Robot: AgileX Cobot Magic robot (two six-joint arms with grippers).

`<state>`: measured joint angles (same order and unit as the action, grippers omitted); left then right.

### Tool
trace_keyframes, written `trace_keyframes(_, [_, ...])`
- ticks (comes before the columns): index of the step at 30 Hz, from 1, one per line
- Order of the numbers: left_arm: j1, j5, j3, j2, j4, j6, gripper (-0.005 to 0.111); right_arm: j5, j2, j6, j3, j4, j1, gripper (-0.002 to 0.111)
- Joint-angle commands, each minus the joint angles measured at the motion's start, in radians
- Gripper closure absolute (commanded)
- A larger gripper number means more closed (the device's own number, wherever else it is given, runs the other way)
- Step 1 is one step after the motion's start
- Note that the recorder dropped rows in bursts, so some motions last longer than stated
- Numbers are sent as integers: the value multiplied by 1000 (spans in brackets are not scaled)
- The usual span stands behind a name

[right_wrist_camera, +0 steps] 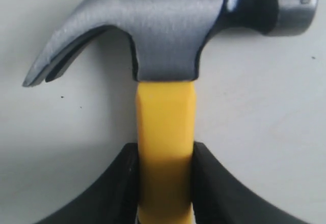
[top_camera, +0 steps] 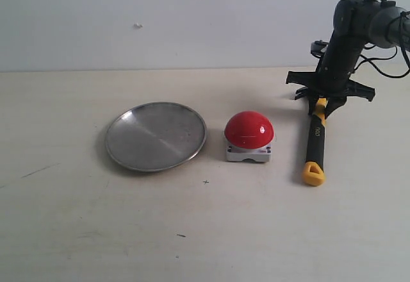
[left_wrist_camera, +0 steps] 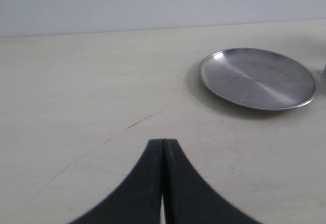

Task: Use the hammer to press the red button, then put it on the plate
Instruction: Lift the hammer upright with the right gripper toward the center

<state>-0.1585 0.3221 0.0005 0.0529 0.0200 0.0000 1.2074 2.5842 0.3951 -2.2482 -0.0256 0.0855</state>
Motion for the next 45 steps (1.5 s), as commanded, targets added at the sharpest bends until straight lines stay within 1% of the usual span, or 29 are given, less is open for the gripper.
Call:
trace_keyframes(1, [2, -7, 0, -8, 2, -7, 107, -29, 12, -63, -3, 9, 1, 108])
trace_keyframes(6, [2, -7, 0, -8, 2, -7, 107, -68, 3, -63, -3, 9, -1, 108])
trace_keyframes(11, [2, -7, 0, -8, 2, -7, 107, -103, -48, -51, -3, 54, -15, 108])
trace_keyframes(15, [2, -7, 0, -8, 2, -7, 107, -103, -103, -49, -3, 99, -22, 108])
trace_keyframes(24, [2, -7, 0, -8, 2, -7, 107, -77, -240, -43, -1, 119, -26, 108])
trace_keyframes(25, [2, -7, 0, -8, 2, -7, 107, -72, -258, -43, -1, 139, -32, 108])
trace_keyframes(28, [2, -7, 0, -8, 2, -7, 107, -56, -341, 27, -1, 338, -87, 108])
trace_keyframes(29, [2, -7, 0, -8, 2, -7, 107, -52, -386, 55, -1, 412, -120, 108])
trace_keyframes(33, [2, -7, 0, -8, 2, -7, 107, -26, -507, 57, -1, 422, -174, 108])
trace_keyframes(36, [2, -7, 0, -8, 2, -7, 107, 14, -624, 77, -1, 439, -178, 108])
trace_keyframes(38, [2, -7, 0, -8, 2, -7, 107, 14, -719, 77, 51, 467, -181, 108])
trace_keyframes(41, [2, -7, 0, -8, 2, -7, 107, 12, -888, 86, 196, 502, -183, 108])
trace_keyframes(45, [2, -7, 0, -8, 2, -7, 107, -109, -1119, 130, 423, 540, -183, 108])
